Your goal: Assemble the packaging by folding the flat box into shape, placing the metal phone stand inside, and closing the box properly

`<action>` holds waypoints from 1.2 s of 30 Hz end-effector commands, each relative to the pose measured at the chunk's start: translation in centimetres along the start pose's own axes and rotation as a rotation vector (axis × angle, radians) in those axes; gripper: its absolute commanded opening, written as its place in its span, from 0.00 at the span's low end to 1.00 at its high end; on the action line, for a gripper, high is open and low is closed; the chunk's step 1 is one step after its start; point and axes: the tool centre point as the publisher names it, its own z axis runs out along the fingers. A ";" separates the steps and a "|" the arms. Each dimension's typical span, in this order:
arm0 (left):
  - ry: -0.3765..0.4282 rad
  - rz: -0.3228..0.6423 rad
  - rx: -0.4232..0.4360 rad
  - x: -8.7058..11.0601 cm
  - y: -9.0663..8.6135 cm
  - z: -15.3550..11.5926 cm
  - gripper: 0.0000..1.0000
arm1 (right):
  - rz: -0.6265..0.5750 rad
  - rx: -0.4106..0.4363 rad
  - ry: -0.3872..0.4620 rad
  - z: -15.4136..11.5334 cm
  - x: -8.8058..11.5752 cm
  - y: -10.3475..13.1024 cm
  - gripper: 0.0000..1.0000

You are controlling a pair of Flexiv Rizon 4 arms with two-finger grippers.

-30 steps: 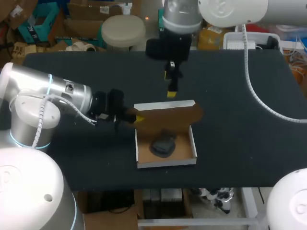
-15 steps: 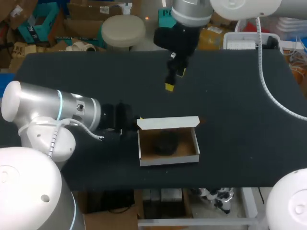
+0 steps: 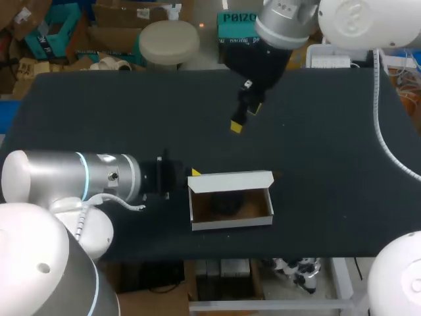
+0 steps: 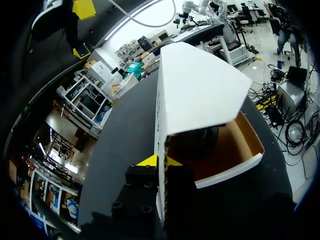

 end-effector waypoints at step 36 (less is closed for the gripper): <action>-0.150 0.200 -0.089 2.2 0.3 0.7 0.00 | 0.563 0.070 0.002 -0.8 -0.3 -3.3 1.00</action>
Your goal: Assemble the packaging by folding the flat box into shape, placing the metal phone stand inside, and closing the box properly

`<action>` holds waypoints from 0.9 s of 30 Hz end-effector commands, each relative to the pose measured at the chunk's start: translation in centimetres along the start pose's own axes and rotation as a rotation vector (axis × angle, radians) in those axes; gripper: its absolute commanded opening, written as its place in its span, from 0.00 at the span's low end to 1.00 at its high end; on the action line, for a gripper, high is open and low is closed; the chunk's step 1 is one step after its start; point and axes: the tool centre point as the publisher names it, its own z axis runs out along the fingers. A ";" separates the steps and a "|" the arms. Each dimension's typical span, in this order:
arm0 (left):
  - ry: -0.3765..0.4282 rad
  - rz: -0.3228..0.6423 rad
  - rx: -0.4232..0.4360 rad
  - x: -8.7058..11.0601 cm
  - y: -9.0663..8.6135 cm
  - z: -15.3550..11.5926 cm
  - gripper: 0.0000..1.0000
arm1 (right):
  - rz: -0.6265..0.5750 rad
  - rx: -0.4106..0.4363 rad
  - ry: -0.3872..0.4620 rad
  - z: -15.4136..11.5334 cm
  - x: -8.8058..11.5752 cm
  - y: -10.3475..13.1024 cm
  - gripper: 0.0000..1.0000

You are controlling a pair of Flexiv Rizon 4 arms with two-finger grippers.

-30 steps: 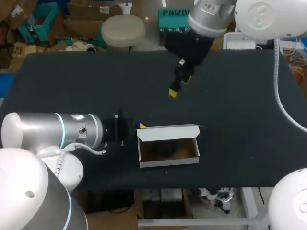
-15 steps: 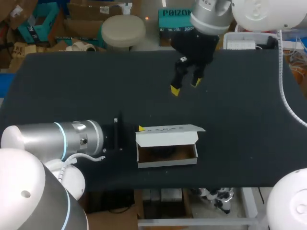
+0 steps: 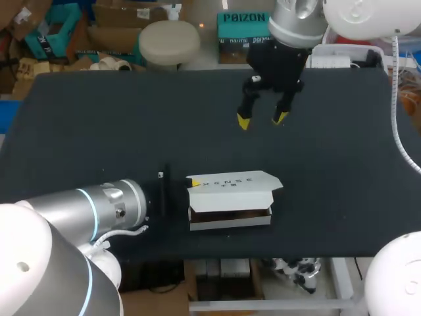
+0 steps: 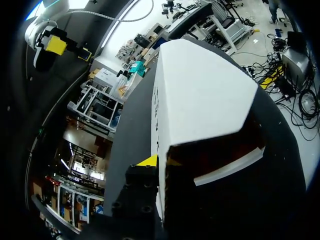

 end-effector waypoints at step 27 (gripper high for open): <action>0.000 0.044 -0.047 0.7 -1.2 0.3 0.00 | 0.452 0.285 0.107 2.6 -2.1 -4.5 0.88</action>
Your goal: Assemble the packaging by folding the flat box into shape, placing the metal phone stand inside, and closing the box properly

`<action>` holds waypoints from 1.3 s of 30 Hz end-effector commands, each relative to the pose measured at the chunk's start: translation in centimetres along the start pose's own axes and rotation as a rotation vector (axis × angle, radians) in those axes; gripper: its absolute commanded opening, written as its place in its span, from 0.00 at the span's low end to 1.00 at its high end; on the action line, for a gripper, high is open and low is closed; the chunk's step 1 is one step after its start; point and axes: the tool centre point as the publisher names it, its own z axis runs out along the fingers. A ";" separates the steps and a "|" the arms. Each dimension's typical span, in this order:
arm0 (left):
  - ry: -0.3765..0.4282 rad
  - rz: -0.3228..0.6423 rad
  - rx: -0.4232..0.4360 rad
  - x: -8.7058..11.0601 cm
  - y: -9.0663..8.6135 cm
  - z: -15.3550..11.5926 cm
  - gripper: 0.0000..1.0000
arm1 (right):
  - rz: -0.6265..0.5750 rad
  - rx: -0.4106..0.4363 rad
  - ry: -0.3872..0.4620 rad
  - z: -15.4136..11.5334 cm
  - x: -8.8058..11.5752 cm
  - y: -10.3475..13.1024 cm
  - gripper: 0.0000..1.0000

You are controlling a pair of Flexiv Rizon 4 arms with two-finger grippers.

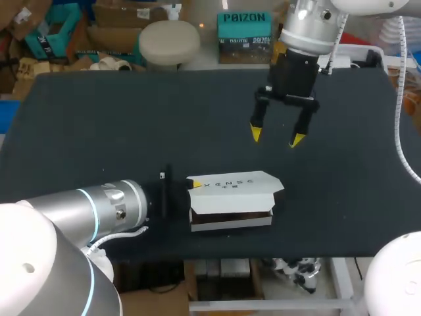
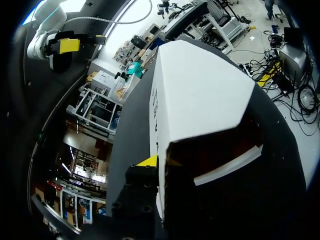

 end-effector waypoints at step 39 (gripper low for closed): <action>-0.037 0.030 -0.068 1.0 -0.9 0.6 0.00 | 0.017 0.134 0.108 10.0 -3.9 2.4 0.55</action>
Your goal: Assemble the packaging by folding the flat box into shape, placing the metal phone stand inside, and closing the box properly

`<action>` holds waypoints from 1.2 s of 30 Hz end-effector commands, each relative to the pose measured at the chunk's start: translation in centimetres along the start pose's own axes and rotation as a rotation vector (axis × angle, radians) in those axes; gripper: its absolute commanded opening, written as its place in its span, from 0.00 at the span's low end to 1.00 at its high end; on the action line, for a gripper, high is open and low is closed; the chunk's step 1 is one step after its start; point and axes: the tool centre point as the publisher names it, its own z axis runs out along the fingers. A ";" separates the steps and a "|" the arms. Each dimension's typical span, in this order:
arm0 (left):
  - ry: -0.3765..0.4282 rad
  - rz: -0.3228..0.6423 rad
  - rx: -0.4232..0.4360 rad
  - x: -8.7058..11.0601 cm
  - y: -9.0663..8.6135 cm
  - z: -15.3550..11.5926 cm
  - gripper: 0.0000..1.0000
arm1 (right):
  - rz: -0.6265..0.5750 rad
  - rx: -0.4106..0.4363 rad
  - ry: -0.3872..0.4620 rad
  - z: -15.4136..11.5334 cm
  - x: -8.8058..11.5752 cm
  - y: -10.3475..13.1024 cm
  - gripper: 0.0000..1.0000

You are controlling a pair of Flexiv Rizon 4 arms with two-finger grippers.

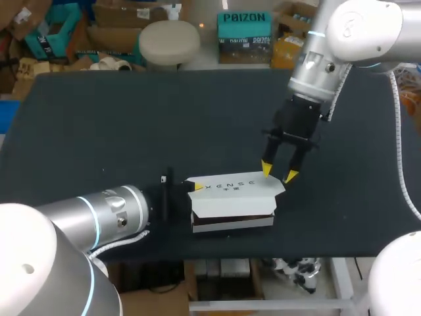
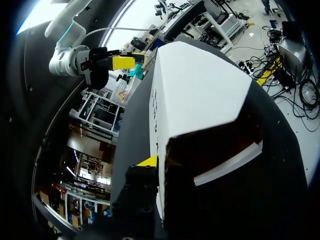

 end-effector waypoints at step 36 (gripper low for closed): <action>-0.041 0.019 -0.067 0.9 -1.2 0.0 0.22 | -0.045 -0.020 0.006 2.9 -0.9 0.7 0.48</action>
